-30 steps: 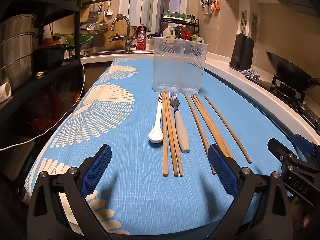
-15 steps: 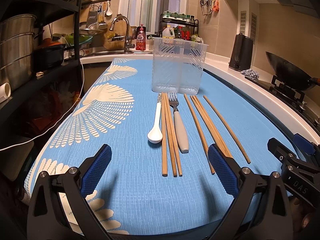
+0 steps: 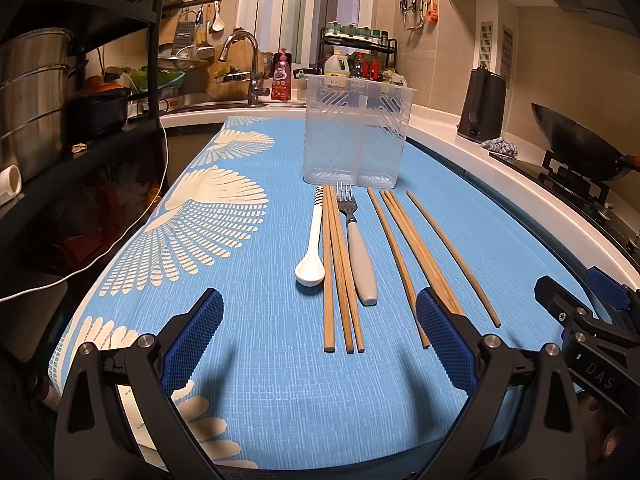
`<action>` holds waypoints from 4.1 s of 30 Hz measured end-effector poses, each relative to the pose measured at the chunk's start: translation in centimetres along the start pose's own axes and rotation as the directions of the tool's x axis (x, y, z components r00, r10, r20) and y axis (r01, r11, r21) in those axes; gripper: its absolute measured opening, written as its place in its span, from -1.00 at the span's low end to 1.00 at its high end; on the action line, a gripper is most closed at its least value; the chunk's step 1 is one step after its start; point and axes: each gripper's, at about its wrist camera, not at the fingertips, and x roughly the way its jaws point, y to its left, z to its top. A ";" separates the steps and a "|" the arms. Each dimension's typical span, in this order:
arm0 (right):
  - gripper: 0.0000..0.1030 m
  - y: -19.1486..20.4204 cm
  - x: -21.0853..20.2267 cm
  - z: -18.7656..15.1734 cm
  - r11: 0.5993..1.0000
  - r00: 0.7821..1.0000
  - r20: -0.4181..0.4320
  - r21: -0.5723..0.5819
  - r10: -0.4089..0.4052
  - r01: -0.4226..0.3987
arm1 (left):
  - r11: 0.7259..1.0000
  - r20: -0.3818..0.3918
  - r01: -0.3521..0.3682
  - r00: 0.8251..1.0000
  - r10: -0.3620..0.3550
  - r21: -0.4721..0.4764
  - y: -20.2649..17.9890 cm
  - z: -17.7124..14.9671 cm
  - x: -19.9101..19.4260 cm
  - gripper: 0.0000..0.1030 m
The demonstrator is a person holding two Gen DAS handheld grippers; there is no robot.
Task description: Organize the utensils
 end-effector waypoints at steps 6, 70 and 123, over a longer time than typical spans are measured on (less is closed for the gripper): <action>0.52 0.2 0.1 -0.1 1.000 1.000 0.002 -0.004 0.004 -0.004 | 1.000 -0.006 0.006 1.000 -0.006 -0.001 -0.1 -0.1 -0.1 0.82; -0.90 0.9 3.7 -2.5 0.995 0.993 -0.060 -0.026 0.097 -0.099 | 0.994 -0.079 -0.098 0.992 0.095 -0.044 0.8 -0.5 4.4 -0.74; -0.91 1.1 -0.5 16.9 0.975 0.972 0.128 -0.125 0.199 -0.183 | 0.999 0.154 -0.051 0.987 0.047 0.020 0.8 13.8 -0.3 -0.77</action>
